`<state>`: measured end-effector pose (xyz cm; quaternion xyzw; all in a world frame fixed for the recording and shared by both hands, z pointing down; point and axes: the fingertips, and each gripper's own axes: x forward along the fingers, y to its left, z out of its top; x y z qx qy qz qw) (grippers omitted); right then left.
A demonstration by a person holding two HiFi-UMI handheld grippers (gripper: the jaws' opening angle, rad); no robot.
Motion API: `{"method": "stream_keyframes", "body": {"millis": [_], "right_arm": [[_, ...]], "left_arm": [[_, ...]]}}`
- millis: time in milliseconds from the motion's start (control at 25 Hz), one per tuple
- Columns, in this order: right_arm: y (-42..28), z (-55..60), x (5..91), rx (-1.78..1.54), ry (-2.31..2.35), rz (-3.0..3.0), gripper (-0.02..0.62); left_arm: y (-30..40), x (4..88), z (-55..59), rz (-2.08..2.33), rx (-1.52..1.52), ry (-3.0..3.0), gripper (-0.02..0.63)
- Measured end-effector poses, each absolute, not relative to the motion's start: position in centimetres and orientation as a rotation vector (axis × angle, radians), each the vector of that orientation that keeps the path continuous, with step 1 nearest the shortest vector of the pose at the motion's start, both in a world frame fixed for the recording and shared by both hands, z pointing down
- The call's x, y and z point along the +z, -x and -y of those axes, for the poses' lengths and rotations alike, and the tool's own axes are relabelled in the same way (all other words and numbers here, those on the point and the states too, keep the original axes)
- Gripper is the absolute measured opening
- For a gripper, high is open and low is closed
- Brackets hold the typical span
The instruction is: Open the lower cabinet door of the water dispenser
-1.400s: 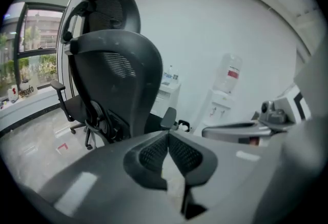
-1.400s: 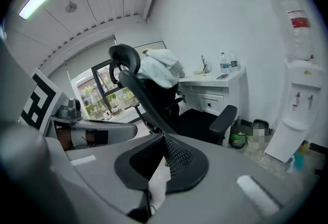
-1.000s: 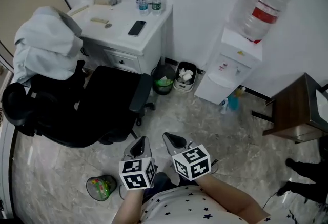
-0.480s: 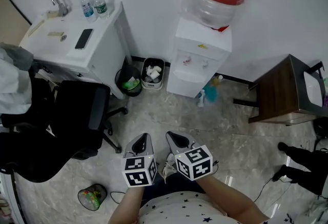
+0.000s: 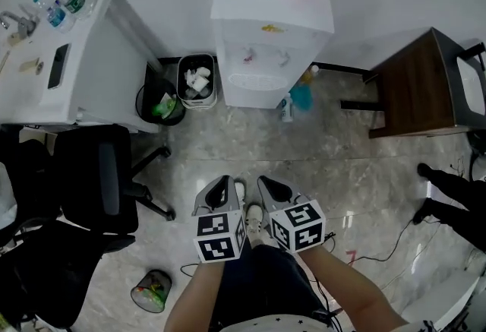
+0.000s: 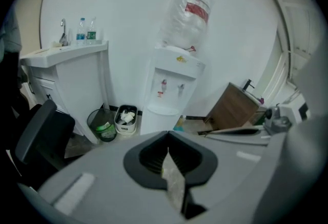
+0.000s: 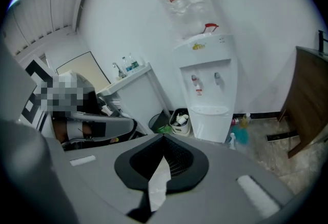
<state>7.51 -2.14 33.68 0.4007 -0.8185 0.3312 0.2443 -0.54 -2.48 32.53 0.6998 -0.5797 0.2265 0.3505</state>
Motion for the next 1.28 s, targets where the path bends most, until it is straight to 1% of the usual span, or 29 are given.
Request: {"method": "stream_keyframes", "body": {"millis": [160,320,480,640,680,720,840,920,1000,1160,1280], "right_arm": [[-9.8,9.2,39.7,0.868,-1.189,2.176,-0.003],[-12.6,16.1,48.0,0.820,-1.269,2.094,-0.003],[-16.2,21.4,57.2,0.767,-1.338,1.994,-0.003],[-19.4,24.5,64.8,0.752,-1.352,1.913,-0.003],[-20.0,25.3,66.2,0.775,-1.351,1.908,0.016],[-20.4,26.2,67.4,0.796,-1.345,1.913,0.080],[-21.2,29.3,69.3,0.794,-1.333,1.966,0.191],[-21.1,31.4,69.5,0.744,-1.327,2.011,0.251],[-20.8,33.3,69.4,0.682,-1.309,2.047,0.274],[-20.3,35.6,69.3,0.603,-1.254,2.040,0.294],[-20.3,35.7,69.3,0.609,-1.263,2.036,0.295]], "left_arm": [[-0.9,39.0,7.5,1.439,0.619,-1.832,0.006],[-1.9,47.7,11.2,1.368,0.654,-1.784,0.006],[-3.1,55.9,14.4,1.305,0.669,-1.735,0.006],[-4.0,61.4,16.3,1.268,0.702,-1.748,0.006],[-4.2,62.4,16.8,1.256,0.715,-1.758,0.006],[-4.3,63.3,17.3,1.245,0.726,-1.766,0.006],[-4.9,65.2,18.5,1.221,0.724,-1.788,0.006],[-5.2,66.1,18.9,1.210,0.710,-1.798,0.006],[-5.5,66.6,18.8,1.195,0.710,-1.802,0.006],[-5.4,66.7,18.9,1.169,0.735,-1.826,0.006],[-5.4,66.8,19.2,1.161,0.742,-1.835,0.006]]}}
